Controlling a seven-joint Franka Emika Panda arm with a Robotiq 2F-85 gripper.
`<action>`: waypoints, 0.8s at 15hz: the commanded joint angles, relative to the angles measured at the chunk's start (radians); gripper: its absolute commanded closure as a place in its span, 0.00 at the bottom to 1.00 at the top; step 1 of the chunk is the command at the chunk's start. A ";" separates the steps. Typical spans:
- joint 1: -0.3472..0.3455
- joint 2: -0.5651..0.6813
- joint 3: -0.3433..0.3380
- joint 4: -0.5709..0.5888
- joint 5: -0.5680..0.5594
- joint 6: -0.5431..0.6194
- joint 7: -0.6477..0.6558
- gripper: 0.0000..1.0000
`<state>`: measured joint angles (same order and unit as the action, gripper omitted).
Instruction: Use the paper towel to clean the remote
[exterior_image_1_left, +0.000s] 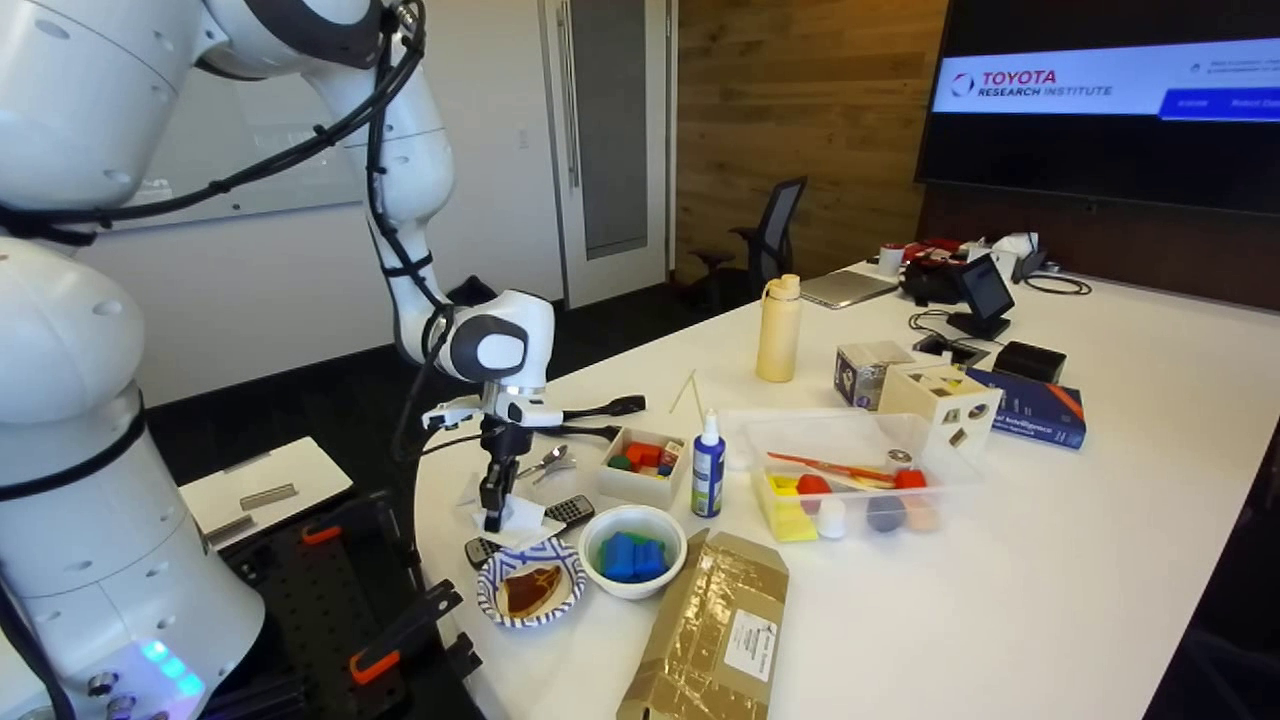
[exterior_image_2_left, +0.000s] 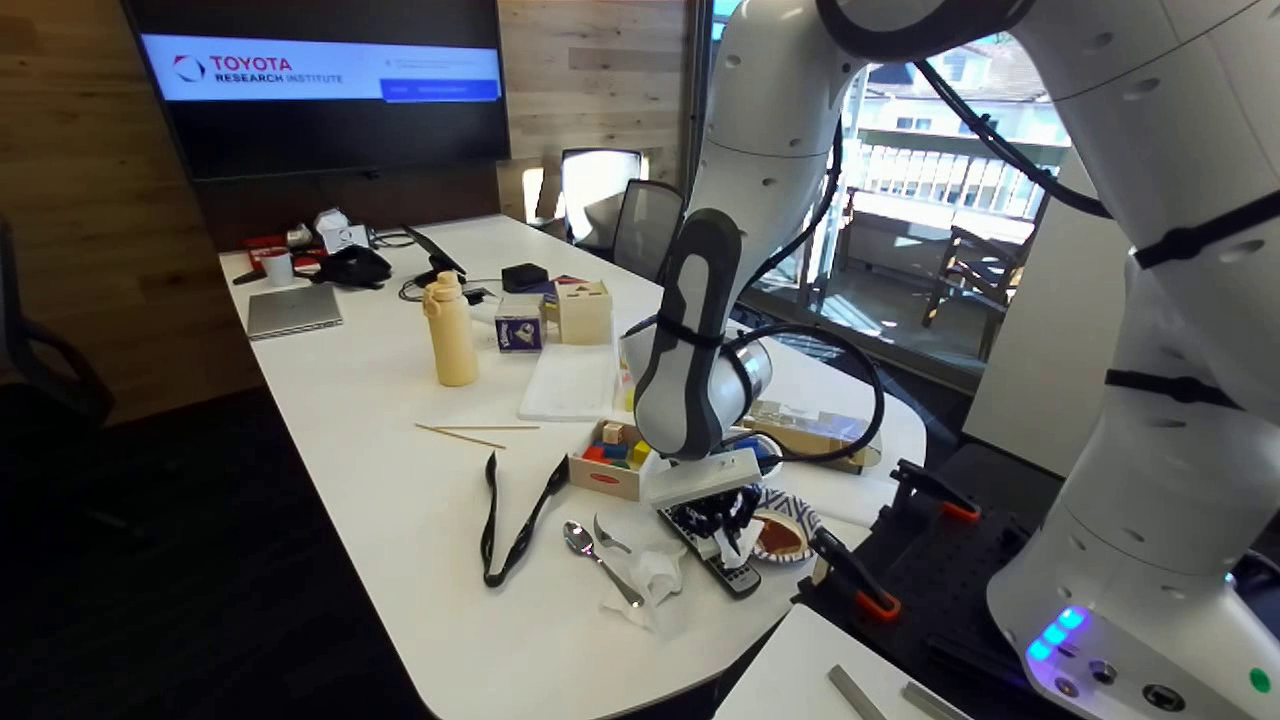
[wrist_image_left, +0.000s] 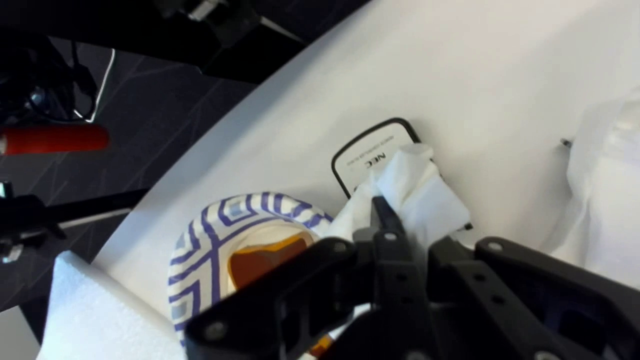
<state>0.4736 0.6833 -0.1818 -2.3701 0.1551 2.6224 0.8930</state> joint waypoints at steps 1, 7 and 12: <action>-0.081 -0.024 0.065 0.002 -0.025 -0.103 -0.013 0.99; -0.161 -0.024 0.115 0.004 -0.026 -0.142 -0.019 0.99; -0.190 -0.003 0.116 0.040 -0.034 -0.115 -0.029 0.99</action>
<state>0.3119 0.6836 -0.0760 -2.3505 0.1332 2.5084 0.8862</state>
